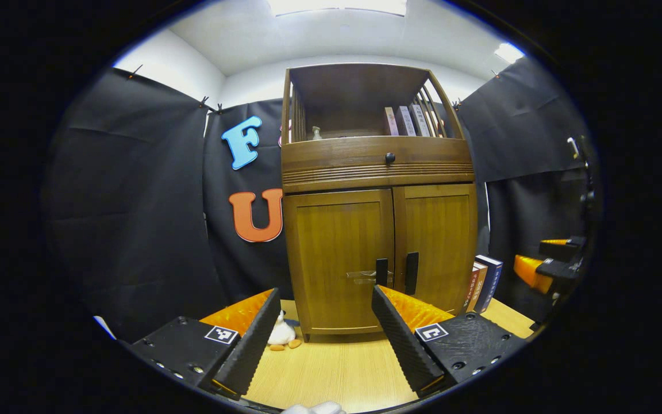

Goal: Open the right door of the double-door shoe cabinet with the right hand, and open the left door with the left hand.

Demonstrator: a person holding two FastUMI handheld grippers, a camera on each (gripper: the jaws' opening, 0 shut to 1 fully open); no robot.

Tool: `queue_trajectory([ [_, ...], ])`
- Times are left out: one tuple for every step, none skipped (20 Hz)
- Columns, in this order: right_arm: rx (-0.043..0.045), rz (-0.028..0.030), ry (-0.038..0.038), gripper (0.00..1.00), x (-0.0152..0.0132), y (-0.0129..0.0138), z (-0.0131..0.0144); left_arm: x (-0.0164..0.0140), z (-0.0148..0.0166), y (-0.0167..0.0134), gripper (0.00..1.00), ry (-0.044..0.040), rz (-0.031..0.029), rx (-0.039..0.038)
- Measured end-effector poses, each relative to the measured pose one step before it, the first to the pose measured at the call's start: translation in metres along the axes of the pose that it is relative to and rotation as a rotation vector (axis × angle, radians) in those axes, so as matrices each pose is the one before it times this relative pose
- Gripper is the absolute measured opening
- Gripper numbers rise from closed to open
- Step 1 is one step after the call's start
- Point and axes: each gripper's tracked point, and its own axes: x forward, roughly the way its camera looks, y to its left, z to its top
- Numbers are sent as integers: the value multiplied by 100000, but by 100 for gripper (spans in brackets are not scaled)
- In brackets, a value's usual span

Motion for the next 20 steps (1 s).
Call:
queue_trajectory([
  [850, 856, 476, 100, 870, 513, -353, -301, 41, 228, 96, 302, 501, 230],
  [1189, 1233, 850, 100, 1293, 481, -171, -359, -86, 199, 96, 490, 608, 145],
  [720, 1002, 374, 100, 1138, 804, -68, -187, -76, 65, 96, 200, 294, -11],
  [696, 1124, -925, 100, 1395, 841, 19, -310, -46, 111, 96, 360, 352, 34],
  [772, 789, -764, 100, 1486, 793, 274, -235, 39, 216, 96, 326, 652, 141],
  [813, 987, 418, 100, 1285, 973, -174, -333, -38, 152, 96, 171, 503, 214],
  [631, 1101, 1729, 100, 1436, 1066, -351, -105, -46, 139, 96, 228, 396, 268],
  [1095, 1440, 82, 100, 1606, 986, -11, -258, -166, 159, 96, 333, 514, 442],
  [525, 752, 657, 100, 1545, 949, 85, -67, -75, 239, 96, 188, 646, 401],
  [-158, 795, 728, 100, 1554, 807, -240, -121, 4, 137, 96, 182, 505, 244],
  [-239, 530, 1236, 100, 1398, 802, -166, -72, -133, 164, 96, 495, 650, -49],
  [-261, 705, 728, 100, 1174, 811, -281, 13, -118, 166, 96, 243, 516, -273],
  [-154, 361, 472, 100, 1222, 596, 103, 23, -79, 159, 96, 364, 741, -183],
  [-526, 13, 1740, 100, 1299, 418, -287, -271, -96, 235, 96, 320, 1063, -9],
  [-99, 180, 713, 100, 1106, 541, -183, -109, -211, 235, 96, 592, 1054, -40],
  [47, -111, 408, 100, 1182, 475, -120, -97, -106, 362, 96, 478, 933, -274],
  [-232, -250, 1567, 99, 1004, 130, -238, -33, -118, 209, 96, 399, 935, -360],
  [312, 177, 860, 96, 771, 454, -112, -89, -20, 264, 96, 167, 1132, -155],
  [181, 216, 584, 92, 833, 457, 23, -46, 30, 244, 96, 159, 1114, -67],
  [-503, -390, 1219, 90, 664, 135, -233, -32, -20, 334, 96, 314, 904, -205],
])
